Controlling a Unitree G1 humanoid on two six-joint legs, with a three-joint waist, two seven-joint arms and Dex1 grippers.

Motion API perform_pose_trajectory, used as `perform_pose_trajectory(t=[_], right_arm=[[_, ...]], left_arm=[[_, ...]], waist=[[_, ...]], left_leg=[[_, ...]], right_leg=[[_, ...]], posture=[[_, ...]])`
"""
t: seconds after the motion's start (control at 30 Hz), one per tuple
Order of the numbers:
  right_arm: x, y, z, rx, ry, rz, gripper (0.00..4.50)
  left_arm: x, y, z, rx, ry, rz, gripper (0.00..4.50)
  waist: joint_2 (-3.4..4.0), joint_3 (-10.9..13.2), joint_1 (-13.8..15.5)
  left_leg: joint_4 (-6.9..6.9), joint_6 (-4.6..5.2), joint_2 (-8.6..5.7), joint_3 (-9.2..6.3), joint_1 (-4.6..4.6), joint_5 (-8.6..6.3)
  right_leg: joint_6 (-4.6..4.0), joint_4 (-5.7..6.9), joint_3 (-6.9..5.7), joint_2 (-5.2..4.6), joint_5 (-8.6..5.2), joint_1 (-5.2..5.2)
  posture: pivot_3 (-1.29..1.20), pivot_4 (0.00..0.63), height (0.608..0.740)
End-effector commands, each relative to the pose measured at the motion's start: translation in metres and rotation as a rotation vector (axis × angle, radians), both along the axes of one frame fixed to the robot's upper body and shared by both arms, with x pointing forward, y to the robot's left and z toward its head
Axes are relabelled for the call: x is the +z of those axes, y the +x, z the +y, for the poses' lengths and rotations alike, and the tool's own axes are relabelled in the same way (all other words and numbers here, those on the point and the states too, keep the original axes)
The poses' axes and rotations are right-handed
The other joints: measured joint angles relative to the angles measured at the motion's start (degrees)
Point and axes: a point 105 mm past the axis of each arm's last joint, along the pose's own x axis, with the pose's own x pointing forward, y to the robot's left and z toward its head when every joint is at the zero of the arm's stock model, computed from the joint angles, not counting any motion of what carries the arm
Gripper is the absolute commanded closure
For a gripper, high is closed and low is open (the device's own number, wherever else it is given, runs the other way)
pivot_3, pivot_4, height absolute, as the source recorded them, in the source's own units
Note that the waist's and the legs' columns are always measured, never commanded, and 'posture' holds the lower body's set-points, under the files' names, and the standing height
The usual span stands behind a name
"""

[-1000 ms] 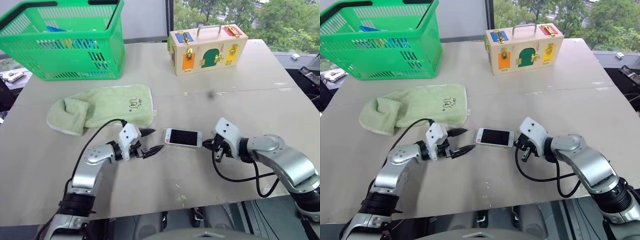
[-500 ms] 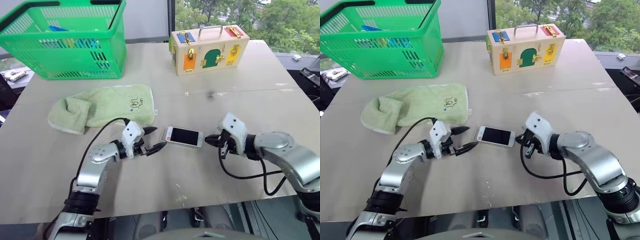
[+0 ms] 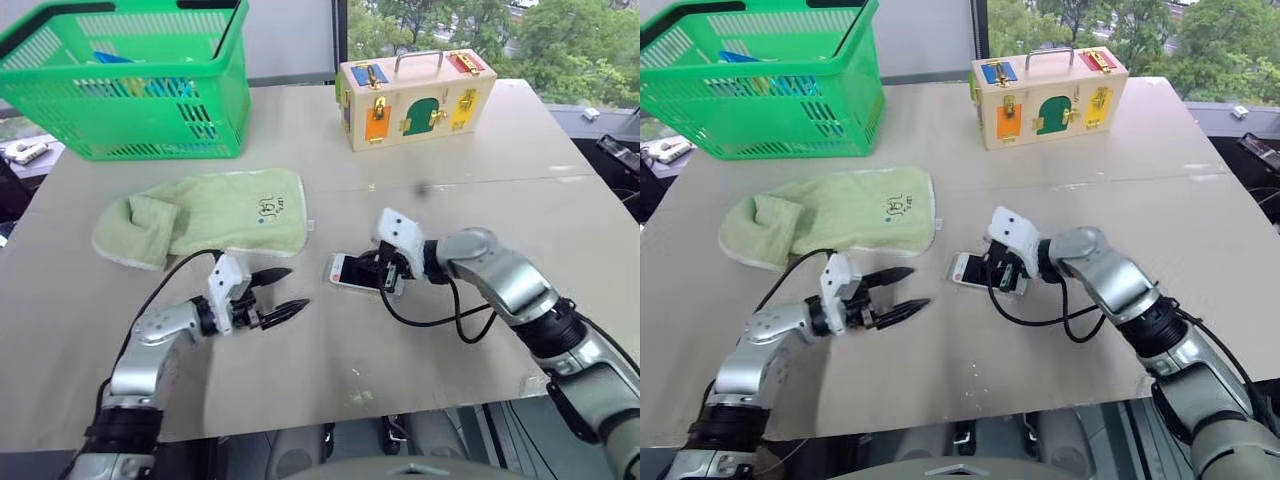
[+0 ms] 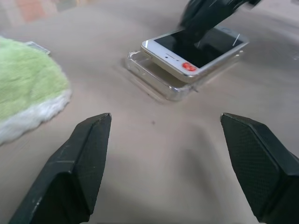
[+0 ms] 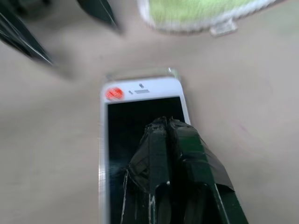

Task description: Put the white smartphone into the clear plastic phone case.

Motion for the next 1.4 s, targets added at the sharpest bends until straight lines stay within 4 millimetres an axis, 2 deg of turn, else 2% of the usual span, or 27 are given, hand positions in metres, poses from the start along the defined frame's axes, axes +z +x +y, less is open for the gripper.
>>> perform_pose_trajectory(t=[0.03, 0.17, 0.33, 0.7, 0.9, 1.0, 1.1, 1.2, 1.33, 1.37, 1.4], right_arm=[[-0.009, -0.002, 0.003, 0.071, -0.068, -0.011, 4.48], [-0.03, -0.001, 0.007, 0.108, -0.162, -0.015, 4.48], [-0.044, 0.003, 0.005, 0.104, -0.217, -0.035, 4.48], [-0.075, -0.01, 0.006, 0.157, -0.285, -0.002, 4.48], [-0.083, -0.013, 0.008, 0.14, -0.25, 0.038, 4.48], [-0.066, -0.014, 0.02, 0.099, -0.09, 0.088, 4.48], [-0.023, -0.005, 0.027, 0.027, 0.124, 0.066, 4.48], [0.028, -0.007, 0.016, -0.008, 0.266, 0.006, 4.48], [0.053, -0.023, -0.005, -0.029, 0.286, -0.029, 4.48], [0.057, -0.027, -0.011, -0.043, 0.281, -0.037, 4.5], [0.059, -0.03, -0.015, -0.055, 0.278, -0.04, 4.5]], left_arm=[[0.015, -0.006, 0.003, -0.025, -0.012, -0.038, 0.65], [0.02, -0.01, 0.001, -0.026, -0.008, -0.044, 0.65], [0.032, -0.009, -0.01, -0.027, -0.014, -0.054, 0.65], [0.057, -0.003, -0.033, -0.038, -0.003, -0.052, 0.65], [0.062, 0.001, -0.034, -0.025, 0.026, -0.042, 0.65], [0.063, 0.008, -0.036, -0.009, 0.043, -0.047, 0.65], [0.065, 0.015, -0.035, -0.001, 0.054, -0.041, 0.65], [0.061, 0.022, -0.026, -0.004, 0.086, -0.012, 0.65], [0.053, 0.028, -0.017, -0.025, 0.117, 0.025, 0.65], [0.049, 0.029, -0.013, -0.034, 0.13, 0.034, 1.19], [0.047, 0.03, -0.011, -0.039, 0.14, 0.038, 1.44]], waist=[[0.0, 0.0, 0.0], [-0.01, 0.0, -0.1], [0.01, -0.1, -0.2], [0.07, -0.6, -0.2], [0.18, -0.8, -0.2], [0.19, -0.8, -0.1], [0.23, -0.7, -0.1], [0.25, -0.5, 0.0], [0.27, -0.4, 0.1], [0.27, -0.4, 0.1], [0.26, -0.4, 0.1]], left_leg=[[0.0, 0.0, 0.0, -0.02, 0.0, 0.0], [0.0, 0.0, 0.02, -0.03, 0.23, 0.0], [-0.09, -0.02, 0.05, 0.03, 0.87, -0.02], [-0.09, -0.02, 0.05, 0.01, 0.98, -0.02], [-0.12, -0.02, 0.05, 0.0, 1.09, -0.02], [-0.14, -0.03, 0.06, -0.04, 1.3, -0.03], [-0.16, -0.04, 0.05, -0.06, 1.28, -0.03], [-0.14, -0.03, 0.04, -0.07, 0.92, -0.02], [-0.2, -0.04, 0.01, -0.03, 0.66, -0.02], [-0.24, -0.04, 0.01, -0.02, 0.66, -0.03], [-0.28, -0.04, -0.01, -0.01, 0.66, -0.03]], right_leg=[[0.0, 0.01, 0.0, -0.01, 0.0, 0.01], [0.01, 0.02, -0.06, -0.01, -0.02, 0.18], [-0.02, 0.0, -0.07, -0.15, -0.05, 0.71], [-0.03, 0.01, 0.07, -0.17, -0.05, 0.83], [-0.21, 0.01, 0.09, -0.15, -0.16, 0.91], [-0.23, -0.04, 0.06, -0.17, -0.17, 1.13], [-0.23, -0.05, 0.05, -0.19, -0.18, 1.16], [-0.23, -0.04, 0.06, -0.18, -0.16, 0.83], [-0.03, -0.07, 0.05, -0.12, -0.04, 0.57], [-0.02, -0.13, 0.04, -0.11, -0.05, 0.58], [-0.02, -0.16, 0.05, -0.11, -0.05, 0.57]], posture=[[0.0, 0.15, 0.74], [0.0, 0.15, 0.74], [0.0, 0.15, 0.74], [0.0, 0.15, 0.74], [0.0, 0.15, 0.74], [0.0, 0.15, 0.74], [0.0, 0.15, 0.74], [0.0, 0.15, 0.74], [0.0, 0.15, 0.74], [0.0, 0.15, 0.74], [0.0, 0.15, 0.74]])
